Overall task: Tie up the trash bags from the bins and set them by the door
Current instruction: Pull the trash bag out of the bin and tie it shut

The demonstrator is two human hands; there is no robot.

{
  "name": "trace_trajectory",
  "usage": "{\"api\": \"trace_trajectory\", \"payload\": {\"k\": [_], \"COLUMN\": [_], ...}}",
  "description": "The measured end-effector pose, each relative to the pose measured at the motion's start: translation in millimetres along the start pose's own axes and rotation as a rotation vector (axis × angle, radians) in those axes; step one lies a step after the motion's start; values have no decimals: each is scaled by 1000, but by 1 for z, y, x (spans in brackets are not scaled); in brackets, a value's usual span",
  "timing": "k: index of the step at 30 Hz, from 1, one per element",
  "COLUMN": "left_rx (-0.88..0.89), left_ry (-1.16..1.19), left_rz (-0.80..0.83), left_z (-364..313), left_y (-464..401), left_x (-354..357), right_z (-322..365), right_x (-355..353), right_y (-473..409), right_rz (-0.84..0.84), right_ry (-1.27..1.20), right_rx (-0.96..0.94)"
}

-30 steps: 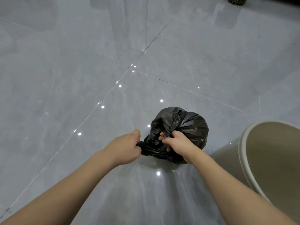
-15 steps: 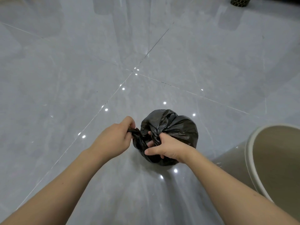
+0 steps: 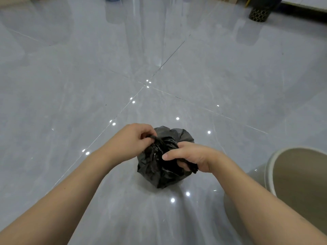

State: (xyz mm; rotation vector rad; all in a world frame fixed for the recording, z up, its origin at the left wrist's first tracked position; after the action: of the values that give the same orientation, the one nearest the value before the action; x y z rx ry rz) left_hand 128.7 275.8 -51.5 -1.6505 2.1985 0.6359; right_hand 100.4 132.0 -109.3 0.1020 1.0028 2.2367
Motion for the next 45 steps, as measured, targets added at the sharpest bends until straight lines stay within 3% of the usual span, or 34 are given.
{"api": "trace_trajectory", "payload": {"k": [9,15,17,20,23,25,29,38,45], "left_rx": [8,-92,-137,-163,-176,-181,-218,-269,-352], "left_ry": [100,309,307,299,335,378,630,672,756], "left_rz": [-71,-30,-18,-31,-55,-79,-72,-126,-21], "left_z": [-8,-1,4,8,9,9,7,3,6], "left_y": [-20,-23,-21,-20,-18,-16,-13,-30,-22], "left_x": [-1,23,30,34,35,36,50,68,73], "right_z": [15,29,38,41,27,21,32,39,39], "right_x": [-3,-41,-48,-50,-43,-43,-50,-61,-49], "right_y": [16,31,40,49,46,45,54,81,91], "right_rz": [-76,-394,-535,-630,-524,-528,-744,-1154,-1057], "right_ry": [140,1029,1196,1133,942,997,1233,1354,1290], "right_rx": [97,209,200,97,51,58,-36,-173,-379]}}
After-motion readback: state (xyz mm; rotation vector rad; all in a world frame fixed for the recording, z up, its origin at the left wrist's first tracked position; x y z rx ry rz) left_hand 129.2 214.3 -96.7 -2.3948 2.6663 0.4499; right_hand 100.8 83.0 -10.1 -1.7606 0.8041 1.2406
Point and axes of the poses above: each hand's wrist, its own y-axis away from the middle knuckle, its own x-axis out of the palm, z = x × y, the point moved 9 cm from there along -y, towards the middle knuckle, and after that the axes turned 12 degrees about y, right-handed, at the moved point
